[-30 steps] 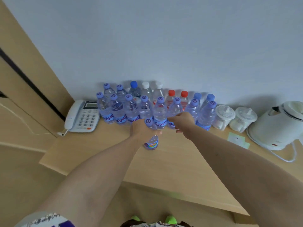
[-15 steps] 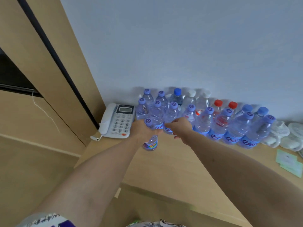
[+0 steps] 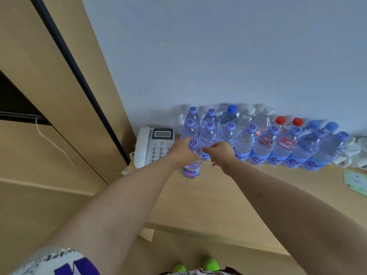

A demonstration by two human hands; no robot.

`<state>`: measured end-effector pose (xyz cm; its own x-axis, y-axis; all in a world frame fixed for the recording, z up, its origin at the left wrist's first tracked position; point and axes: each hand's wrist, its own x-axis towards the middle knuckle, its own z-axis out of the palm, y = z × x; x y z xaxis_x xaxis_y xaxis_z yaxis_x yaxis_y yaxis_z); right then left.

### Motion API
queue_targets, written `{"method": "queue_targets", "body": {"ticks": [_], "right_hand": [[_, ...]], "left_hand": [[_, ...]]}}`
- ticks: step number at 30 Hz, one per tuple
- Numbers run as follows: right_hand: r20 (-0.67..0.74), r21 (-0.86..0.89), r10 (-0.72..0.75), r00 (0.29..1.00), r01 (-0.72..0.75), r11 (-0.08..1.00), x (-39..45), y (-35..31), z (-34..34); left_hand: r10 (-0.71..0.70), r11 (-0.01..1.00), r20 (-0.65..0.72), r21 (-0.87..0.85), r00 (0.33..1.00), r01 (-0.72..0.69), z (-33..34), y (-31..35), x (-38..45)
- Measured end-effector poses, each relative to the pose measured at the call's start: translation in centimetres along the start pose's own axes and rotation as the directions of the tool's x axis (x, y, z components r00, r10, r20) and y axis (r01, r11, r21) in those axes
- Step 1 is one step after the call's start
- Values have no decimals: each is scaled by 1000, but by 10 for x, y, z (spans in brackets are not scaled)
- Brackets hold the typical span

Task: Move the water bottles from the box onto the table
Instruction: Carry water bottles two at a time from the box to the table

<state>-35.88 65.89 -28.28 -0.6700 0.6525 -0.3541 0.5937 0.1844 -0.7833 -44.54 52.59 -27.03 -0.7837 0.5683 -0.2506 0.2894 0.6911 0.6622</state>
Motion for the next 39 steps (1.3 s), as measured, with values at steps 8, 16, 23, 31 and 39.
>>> {"method": "queue_targets", "body": {"ticks": [8, 16, 23, 31, 39], "right_hand": [[1, -40, -33, 999, 33, 999, 8, -7, -8], [-9, -50, -57, 998, 56, 997, 14, -14, -6], [-9, -34, -55, 998, 55, 998, 14, -19, -3], [-8, -49, -54, 999, 54, 997, 10, -17, -2], [-16, -43, -42, 999, 41, 998, 8, -19, -3]], "left_hand": [[-15, 995, -143, 96, 990, 29, -3, -2, 11], [51, 990, -13, 135, 999, -48, -9, -3, 18], [110, 981, -67, 169, 992, -97, -12, -5, 14], [175, 978, -61, 124, 983, -166, -11, -3, 9], [150, 978, -152, 169, 977, -124, -17, -10, 8]]}}
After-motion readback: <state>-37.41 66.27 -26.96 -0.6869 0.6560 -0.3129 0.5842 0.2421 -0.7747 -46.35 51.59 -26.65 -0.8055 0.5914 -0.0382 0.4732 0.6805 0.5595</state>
